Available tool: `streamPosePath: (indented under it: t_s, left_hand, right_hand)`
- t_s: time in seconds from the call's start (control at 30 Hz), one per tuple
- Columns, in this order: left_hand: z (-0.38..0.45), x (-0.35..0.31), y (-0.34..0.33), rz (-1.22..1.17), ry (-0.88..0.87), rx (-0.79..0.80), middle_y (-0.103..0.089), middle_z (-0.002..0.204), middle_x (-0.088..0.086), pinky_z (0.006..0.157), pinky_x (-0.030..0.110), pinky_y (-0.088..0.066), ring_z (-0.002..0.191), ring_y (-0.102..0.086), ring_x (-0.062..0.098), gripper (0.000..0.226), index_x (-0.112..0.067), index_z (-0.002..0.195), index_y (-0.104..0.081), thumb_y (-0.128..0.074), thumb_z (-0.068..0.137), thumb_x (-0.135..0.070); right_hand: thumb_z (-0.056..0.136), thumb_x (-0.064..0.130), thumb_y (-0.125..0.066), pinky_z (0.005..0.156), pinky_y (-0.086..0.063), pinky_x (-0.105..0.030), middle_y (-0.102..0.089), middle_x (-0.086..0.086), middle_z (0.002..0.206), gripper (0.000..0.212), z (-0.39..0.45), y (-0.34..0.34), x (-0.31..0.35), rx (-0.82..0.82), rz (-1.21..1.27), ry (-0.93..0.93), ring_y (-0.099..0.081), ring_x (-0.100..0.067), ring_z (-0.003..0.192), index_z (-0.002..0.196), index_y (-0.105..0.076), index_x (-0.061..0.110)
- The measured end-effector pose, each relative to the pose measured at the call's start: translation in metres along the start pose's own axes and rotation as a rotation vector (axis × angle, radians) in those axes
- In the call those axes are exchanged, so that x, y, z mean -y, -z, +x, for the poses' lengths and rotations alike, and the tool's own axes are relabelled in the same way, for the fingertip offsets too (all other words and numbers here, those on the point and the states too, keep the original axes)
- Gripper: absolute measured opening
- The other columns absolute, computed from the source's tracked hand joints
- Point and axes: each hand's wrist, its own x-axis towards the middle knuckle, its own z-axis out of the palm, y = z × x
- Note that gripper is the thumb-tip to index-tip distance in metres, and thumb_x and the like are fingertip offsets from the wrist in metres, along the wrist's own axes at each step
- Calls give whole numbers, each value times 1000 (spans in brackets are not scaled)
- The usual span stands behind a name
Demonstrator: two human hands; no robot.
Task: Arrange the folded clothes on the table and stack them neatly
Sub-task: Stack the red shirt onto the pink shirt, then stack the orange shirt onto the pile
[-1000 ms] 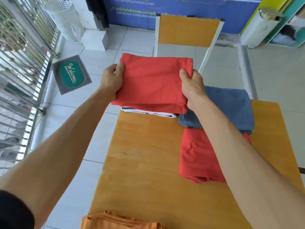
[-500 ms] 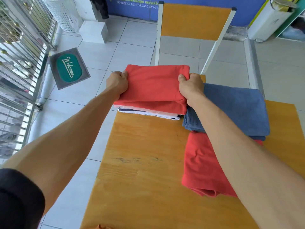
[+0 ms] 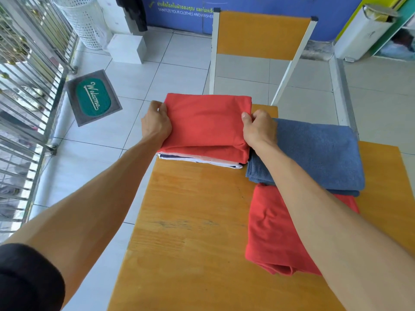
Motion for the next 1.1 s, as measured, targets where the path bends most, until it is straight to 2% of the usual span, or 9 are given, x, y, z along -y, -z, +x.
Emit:
streamPosePath:
  t_s: [0.1, 0.2, 0.3, 0.4, 0.57, 0.67, 0.83, 1.0, 1.1]
  left_hand:
    - [2, -4, 7, 67, 60, 69, -60, 116, 16, 80, 35, -36, 107, -55, 34, 47, -11, 118, -52, -30, 100, -48]
    - [-6, -5, 21, 78, 89, 126, -53, 108, 8, 79, 35, -39, 100, -53, 30, 49, -13, 124, -50, -33, 98, -51]
    - [-31, 4, 36, 3, 87, 151, -52, 107, 3, 72, 31, -40, 88, -54, 24, 48, -18, 128, -49, -37, 97, -53]
    - [-70, 22, 50, -104, 49, 122, -56, 109, -1, 62, 28, -41, 80, -58, 12, 47, -19, 129, -47, -40, 97, -53]
    - [-149, 53, 69, -191, 118, 168, -64, 107, 2, 74, 36, -51, 91, -64, 17, 39, -22, 121, -49, -41, 97, -51]
    - [-208, 69, 80, -167, 149, 221, -65, 98, -5, 72, 32, -50, 92, -65, 17, 30, -27, 116, -52, -43, 97, -48]
    - [-304, 99, 102, -22, 103, 310, -67, 90, -5, 72, 31, -49, 79, -64, 15, 25, -25, 116, -59, -52, 95, -37]
    - [-359, 146, 136, 55, 204, 171, -68, 94, -1, 79, 30, -49, 88, -64, 21, 26, -17, 114, -64, -53, 91, -22]
    - [-375, 164, 149, 113, 199, 53, -65, 105, 9, 88, 32, -44, 101, -58, 27, 28, -13, 114, -63, -53, 90, -22]
  right_hand:
    - [104, 41, -46, 66, -37, -31, -61, -5, 91, 31, -2, 4, 5, 6, 4, -17, -57, -25, 82, 92, -53, 14]
    - [103, 43, -45, 66, -39, -30, -64, -3, 90, 36, -12, 13, 3, 22, 39, -8, -59, -24, 84, 96, -59, 11]
    - [100, 43, -50, 62, -40, -31, -64, 0, 82, 34, -38, 19, -5, 43, 67, 20, -60, -23, 80, 94, -59, 11]
    - [100, 42, -51, 73, -44, -34, -67, 0, 92, 30, -69, 22, -15, 27, 86, 18, -62, -22, 88, 100, -61, 14]
    - [98, 41, -54, 77, -47, -34, -69, 0, 97, 30, -133, 29, -27, 58, 121, -37, -65, -23, 94, 108, -61, 14]
    - [97, 44, -56, 84, -52, -36, -71, 1, 100, 31, -186, 28, -41, 144, 130, -51, -66, -21, 95, 109, -61, 16]
    - [88, 65, -57, 78, -54, -35, -70, 8, 96, 47, -292, 25, -82, 383, 29, -113, -67, -16, 90, 106, -63, 22]
    - [81, 77, -54, 78, -53, -34, -68, 14, 95, 54, -385, 29, -122, 579, -102, -159, -66, -14, 93, 102, -62, 28]
    - [78, 80, -56, 83, -54, -38, -64, 12, 105, 60, -415, 34, -136, 565, -153, -152, -63, -15, 100, 110, -57, 29]
